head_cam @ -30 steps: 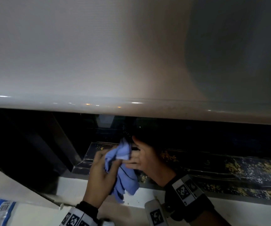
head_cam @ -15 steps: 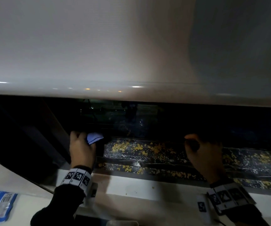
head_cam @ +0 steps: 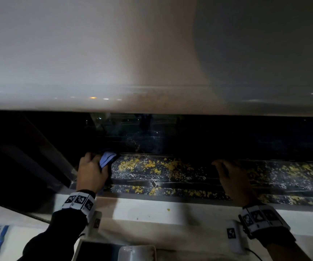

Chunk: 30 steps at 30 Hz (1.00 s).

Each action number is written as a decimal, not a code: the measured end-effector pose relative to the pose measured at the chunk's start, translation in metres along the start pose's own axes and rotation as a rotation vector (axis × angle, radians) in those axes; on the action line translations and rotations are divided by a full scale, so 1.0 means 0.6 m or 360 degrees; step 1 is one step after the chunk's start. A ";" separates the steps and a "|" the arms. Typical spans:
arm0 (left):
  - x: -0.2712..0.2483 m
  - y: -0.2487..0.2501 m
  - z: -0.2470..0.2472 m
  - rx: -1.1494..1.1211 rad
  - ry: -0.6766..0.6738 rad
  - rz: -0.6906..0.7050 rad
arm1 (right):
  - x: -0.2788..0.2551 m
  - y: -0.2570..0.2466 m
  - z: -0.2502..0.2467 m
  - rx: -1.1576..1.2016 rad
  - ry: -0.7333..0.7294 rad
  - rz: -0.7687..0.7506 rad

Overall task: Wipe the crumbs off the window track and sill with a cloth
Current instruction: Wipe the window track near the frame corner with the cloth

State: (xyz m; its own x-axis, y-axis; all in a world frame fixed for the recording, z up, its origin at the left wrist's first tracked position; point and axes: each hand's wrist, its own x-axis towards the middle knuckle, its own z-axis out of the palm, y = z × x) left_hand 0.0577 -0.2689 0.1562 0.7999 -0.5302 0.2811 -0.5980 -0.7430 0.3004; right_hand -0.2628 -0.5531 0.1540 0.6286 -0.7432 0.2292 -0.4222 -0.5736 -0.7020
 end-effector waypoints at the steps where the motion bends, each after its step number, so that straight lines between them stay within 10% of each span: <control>1: 0.001 -0.001 0.001 0.0024 -0.0014 0.0005 | 0.003 0.001 0.000 -0.0001 -0.0012 0.0012; 30: -0.028 0.069 -0.008 -0.0422 -0.0317 0.0254 | 0.021 0.013 0.033 -0.0465 0.0186 -0.0095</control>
State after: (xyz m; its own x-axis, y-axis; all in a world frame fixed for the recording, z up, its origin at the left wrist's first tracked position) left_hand 0.0194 -0.2885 0.1685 0.6738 -0.7195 0.1682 -0.6872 -0.5266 0.5005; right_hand -0.2454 -0.5605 0.1381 0.5860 -0.7299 0.3519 -0.5672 -0.6796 -0.4652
